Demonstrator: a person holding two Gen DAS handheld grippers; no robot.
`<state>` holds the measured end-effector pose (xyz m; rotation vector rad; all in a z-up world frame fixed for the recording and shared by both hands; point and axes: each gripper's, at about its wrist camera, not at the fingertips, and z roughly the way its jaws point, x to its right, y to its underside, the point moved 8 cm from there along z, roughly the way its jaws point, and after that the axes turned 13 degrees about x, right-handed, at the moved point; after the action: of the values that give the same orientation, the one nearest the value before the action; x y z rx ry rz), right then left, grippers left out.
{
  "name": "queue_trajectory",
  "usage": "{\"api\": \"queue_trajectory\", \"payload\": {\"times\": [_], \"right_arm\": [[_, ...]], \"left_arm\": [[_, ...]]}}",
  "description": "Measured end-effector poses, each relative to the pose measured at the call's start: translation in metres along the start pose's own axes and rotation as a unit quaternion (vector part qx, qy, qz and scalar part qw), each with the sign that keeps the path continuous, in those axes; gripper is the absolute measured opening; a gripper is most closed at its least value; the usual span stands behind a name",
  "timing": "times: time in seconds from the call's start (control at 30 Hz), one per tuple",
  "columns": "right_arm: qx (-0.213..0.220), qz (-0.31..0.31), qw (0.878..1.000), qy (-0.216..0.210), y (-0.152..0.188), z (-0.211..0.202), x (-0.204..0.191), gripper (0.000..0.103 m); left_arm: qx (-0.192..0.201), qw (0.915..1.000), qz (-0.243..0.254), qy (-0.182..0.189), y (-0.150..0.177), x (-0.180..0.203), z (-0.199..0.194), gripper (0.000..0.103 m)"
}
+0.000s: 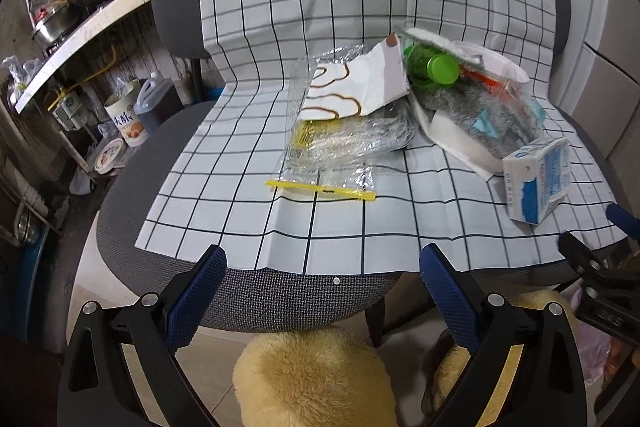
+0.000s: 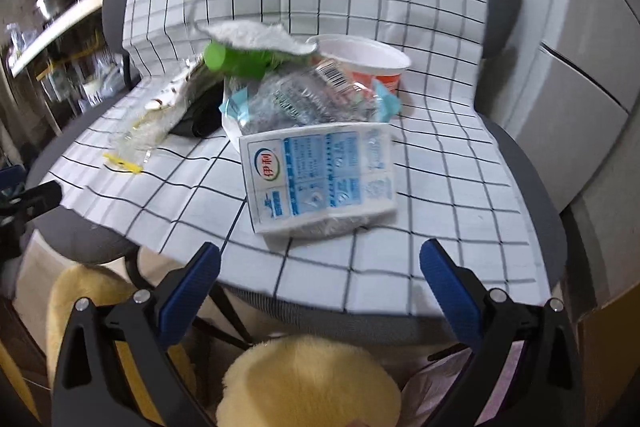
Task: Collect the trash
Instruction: 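Move the right tool toward the white-and-blue milk carton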
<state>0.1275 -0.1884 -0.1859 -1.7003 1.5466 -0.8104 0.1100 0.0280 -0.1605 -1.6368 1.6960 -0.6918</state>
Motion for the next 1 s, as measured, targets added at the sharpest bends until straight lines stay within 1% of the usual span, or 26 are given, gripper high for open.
{"api": "queue_trajectory", "payload": {"times": [0.1, 0.2, 0.37, 0.47, 0.53, 0.63, 0.7, 0.73, 0.77, 0.83, 0.87, 0.9, 0.93, 1.0], "right_arm": [[-0.008, -0.008, 1.0, 0.01, 0.0, 0.019, -0.005, 0.097], [-0.02, -0.017, 0.999, 0.031, 0.003, 0.039, -0.007, 0.097], [-0.031, -0.009, 0.997, 0.063, 0.013, 0.045, 0.013, 0.097], [-0.038, -0.009, 0.995, 0.093, 0.022, 0.038, 0.037, 0.097], [-0.039, -0.01, 0.992, 0.124, 0.026, 0.029, 0.061, 0.097], [-0.032, -0.004, 0.983, 0.18, 0.026, 0.015, 0.1, 0.097], [-0.025, 0.007, 0.98, 0.196, 0.026, 0.008, 0.116, 0.097], [-0.02, 0.016, 0.98, 0.197, 0.025, 0.004, 0.123, 0.097], [-0.011, 0.024, 0.982, 0.186, 0.023, 0.0, 0.125, 0.097], [0.009, 0.041, 0.988, 0.149, 0.019, -0.007, 0.118, 0.097], [0.006, 0.043, 0.99, 0.132, 0.02, -0.009, 0.113, 0.097], [0.012, 0.05, 0.992, 0.111, 0.019, -0.011, 0.106, 0.097], [0.015, 0.06, 0.995, 0.079, 0.016, -0.011, 0.095, 0.097], [0.024, 0.073, 0.996, 0.034, 0.012, -0.01, 0.08, 0.097]], "left_arm": [[-0.006, 1.0, -0.005, 0.005, 0.003, -0.003, 0.006, 0.096], [-0.006, 1.0, -0.006, 0.003, 0.003, -0.006, 0.009, 0.096], [-0.006, 0.9999, -0.012, 0.008, 0.002, -0.007, 0.012, 0.096], [-0.005, 0.9998, -0.007, 0.016, 0.002, 0.001, 0.012, 0.096], [-0.005, 0.9998, -0.002, 0.021, 0.002, 0.007, 0.012, 0.096], [-0.005, 0.9996, 0.006, 0.028, 0.001, 0.018, 0.013, 0.096], [-0.005, 0.9993, 0.01, 0.034, 0.0, 0.027, 0.013, 0.096], [-0.005, 0.9992, 0.013, 0.036, 0.0, 0.031, 0.013, 0.096], [-0.005, 0.9992, 0.015, 0.038, 0.0, 0.034, 0.014, 0.096], [-0.002, 0.999, 0.021, 0.039, -0.001, 0.041, 0.014, 0.096], [0.001, 0.9989, 0.022, 0.041, -0.002, 0.044, 0.014, 0.096], [0.005, 0.9988, 0.022, 0.043, -0.002, 0.047, 0.014, 0.096], [0.009, 0.9987, 0.022, 0.045, -0.003, 0.049, 0.014, 0.096], [0.016, 0.9985, 0.024, 0.047, -0.005, 0.052, 0.014, 0.096]]}}
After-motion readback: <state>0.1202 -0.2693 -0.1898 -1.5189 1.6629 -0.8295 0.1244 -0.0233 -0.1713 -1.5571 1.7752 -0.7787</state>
